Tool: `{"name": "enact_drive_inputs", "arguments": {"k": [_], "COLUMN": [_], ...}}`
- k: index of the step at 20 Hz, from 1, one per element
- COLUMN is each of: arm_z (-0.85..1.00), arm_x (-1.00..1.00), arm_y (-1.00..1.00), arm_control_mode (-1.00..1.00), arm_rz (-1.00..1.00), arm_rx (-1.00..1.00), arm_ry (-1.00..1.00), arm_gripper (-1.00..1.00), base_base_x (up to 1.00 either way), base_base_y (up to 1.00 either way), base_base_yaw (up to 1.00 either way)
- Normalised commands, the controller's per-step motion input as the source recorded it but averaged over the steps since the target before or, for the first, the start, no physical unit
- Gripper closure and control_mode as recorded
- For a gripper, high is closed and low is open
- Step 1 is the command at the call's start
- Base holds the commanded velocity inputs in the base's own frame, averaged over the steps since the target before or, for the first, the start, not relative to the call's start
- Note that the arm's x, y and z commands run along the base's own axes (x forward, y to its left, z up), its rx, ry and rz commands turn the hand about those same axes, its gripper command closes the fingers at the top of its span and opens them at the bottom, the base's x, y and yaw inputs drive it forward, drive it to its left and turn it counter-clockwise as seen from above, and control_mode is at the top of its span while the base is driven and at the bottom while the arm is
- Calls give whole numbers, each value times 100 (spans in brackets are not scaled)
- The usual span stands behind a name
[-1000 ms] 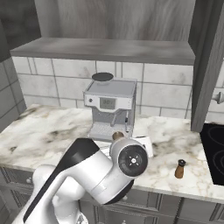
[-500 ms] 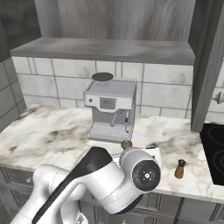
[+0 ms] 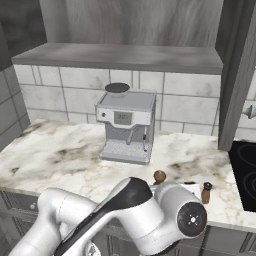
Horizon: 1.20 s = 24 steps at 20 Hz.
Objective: Take 2 condiments from the cabinet and move them on the counter near the stove.Make sure the condiments are lined up with each other, next to each other.
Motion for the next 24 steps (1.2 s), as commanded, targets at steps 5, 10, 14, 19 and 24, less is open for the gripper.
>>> {"name": "enact_drive_inputs", "arguments": {"k": [5, 10, 14, 19, 24], "arm_z": [-32, -33, -25, -21, -24], "arm_x": [0, 0, 0, 2, 8], "arm_y": [-30, -25, -22, -41, -39], "arm_control_mode": [-100, -100, -100, -100, -100], "arm_rz": [0, 0, 0, 0, 0], "arm_rx": [0, 0, 0, 0, 0], "arm_ry": [0, -2, -2, 0, 0], "arm_gripper": [100, 100, 100, 100, 100], "base_base_x": [0, 0, 0, 0, 0], "base_base_y": [0, 0, 0, 0, 0], "base_base_yaw": [0, 0, 0, 0, 0]}}
